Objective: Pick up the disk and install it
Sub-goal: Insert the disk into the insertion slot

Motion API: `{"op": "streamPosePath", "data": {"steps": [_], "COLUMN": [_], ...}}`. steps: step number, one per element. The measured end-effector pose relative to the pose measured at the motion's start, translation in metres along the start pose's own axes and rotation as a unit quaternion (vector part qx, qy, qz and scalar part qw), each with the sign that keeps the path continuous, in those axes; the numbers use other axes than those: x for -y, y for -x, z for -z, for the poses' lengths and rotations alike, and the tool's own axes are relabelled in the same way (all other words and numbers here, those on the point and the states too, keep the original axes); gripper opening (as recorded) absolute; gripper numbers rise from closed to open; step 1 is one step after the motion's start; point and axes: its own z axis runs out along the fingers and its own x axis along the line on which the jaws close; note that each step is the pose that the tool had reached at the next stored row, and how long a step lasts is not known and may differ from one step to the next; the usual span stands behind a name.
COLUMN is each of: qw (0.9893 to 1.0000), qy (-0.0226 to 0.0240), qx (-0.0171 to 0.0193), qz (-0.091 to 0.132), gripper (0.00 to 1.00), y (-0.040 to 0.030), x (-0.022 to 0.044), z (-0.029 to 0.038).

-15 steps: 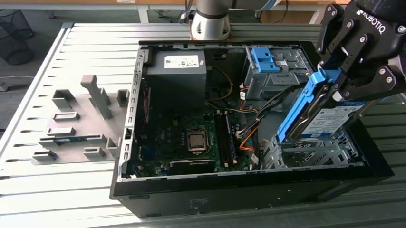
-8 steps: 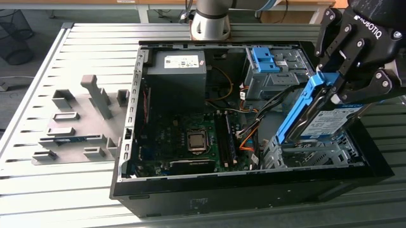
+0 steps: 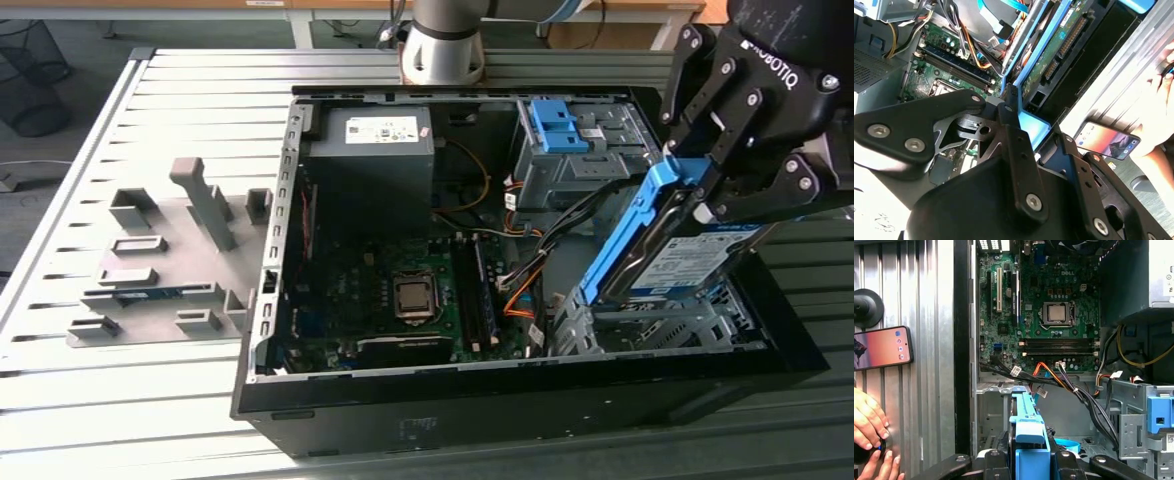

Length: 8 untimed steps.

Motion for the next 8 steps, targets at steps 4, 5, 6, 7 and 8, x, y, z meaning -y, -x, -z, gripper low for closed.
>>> {"op": "streamPosePath", "data": {"steps": [4, 5, 6, 7, 8], "qw": [1.0000, 1.0000, 1.0000, 1.0000, 1.0000], "qy": [0.0000, 0.0000, 0.0000, 0.0000, 0.0000], "qx": [-0.0008, -0.0008, -0.0008, -0.0008, -0.0008], "qz": [0.000, 0.000, 0.000, 0.000, 0.000], "gripper": [0.37, 0.37, 0.37, 0.37, 0.37], "y": [0.0000, 0.0000, 0.0000, 0.0000, 0.0000], "x": [0.0000, 0.0000, 0.0000, 0.0000, 0.0000], "z": [-0.0019, -0.0023, -0.0027, -0.0031, -0.0035]}}
